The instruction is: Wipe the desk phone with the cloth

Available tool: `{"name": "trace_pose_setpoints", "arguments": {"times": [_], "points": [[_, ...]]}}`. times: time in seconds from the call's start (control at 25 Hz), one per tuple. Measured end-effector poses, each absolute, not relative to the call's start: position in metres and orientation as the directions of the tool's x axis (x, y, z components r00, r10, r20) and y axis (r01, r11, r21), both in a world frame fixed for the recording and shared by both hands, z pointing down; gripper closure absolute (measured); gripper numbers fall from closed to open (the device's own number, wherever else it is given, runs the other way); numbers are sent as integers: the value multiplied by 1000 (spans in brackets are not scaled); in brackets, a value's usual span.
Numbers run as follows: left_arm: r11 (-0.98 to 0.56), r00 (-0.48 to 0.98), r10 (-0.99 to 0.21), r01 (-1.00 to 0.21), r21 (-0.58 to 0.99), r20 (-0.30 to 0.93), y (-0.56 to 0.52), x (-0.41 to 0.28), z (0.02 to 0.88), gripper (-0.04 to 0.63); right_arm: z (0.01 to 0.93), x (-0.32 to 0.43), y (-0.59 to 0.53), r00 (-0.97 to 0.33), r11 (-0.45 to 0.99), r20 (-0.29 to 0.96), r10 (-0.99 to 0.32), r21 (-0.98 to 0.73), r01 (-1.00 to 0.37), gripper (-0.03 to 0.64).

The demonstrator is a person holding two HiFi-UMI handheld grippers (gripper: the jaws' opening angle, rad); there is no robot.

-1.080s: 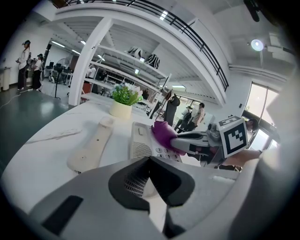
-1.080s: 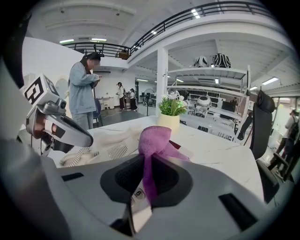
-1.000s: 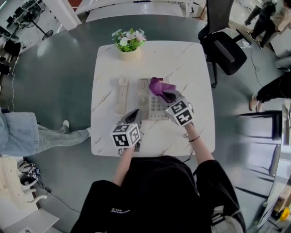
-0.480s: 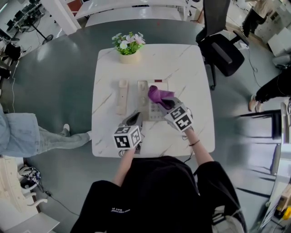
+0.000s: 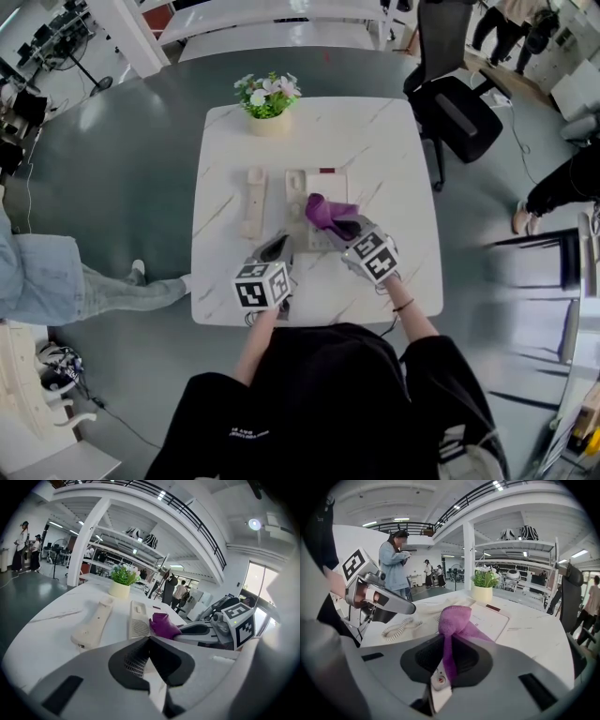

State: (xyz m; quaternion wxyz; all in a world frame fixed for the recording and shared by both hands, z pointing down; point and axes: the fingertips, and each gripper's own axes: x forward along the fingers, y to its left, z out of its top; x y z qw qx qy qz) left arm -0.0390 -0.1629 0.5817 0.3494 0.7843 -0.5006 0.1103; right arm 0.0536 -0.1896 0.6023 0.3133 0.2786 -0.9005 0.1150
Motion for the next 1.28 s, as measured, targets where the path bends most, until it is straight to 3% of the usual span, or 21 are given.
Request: {"name": "trace_pose_setpoints", "arguments": {"times": [1.28], "points": [[-262, 460, -742, -869, 420, 488, -161, -47, 566, 597, 616, 57, -132, -740, 817, 605, -293, -245, -523, 584]]}}
